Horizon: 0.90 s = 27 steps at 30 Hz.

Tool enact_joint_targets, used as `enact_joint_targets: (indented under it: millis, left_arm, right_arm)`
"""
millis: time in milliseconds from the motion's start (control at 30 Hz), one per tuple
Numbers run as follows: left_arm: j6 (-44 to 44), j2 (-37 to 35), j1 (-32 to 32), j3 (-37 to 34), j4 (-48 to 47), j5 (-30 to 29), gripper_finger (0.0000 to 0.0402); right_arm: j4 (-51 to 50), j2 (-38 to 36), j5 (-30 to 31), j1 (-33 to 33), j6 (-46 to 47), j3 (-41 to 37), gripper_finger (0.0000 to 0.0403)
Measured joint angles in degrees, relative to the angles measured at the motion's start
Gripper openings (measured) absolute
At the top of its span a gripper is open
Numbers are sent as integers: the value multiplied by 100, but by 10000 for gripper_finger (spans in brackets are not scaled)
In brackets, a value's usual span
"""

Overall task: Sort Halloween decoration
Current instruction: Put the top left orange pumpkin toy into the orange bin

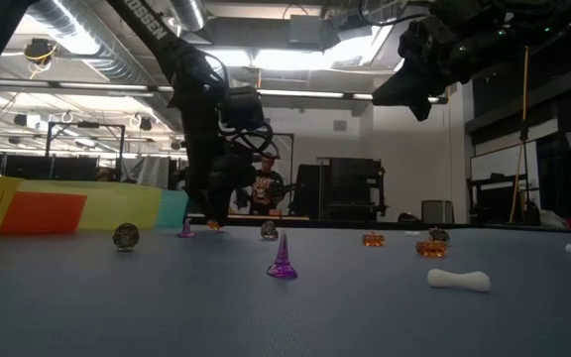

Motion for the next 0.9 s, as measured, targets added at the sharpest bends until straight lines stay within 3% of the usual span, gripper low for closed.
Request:
enact_joint_targets:
  millis: [567, 900]
  left_arm:
    - [14, 293, 7, 22, -9, 155, 180]
    - [13, 306, 0, 13, -79, 168, 125]
  right_arm:
    - [-13, 0, -1, 0, 0, -2, 60]
    - [-15, 0, -1, 0, 0, -2, 60]
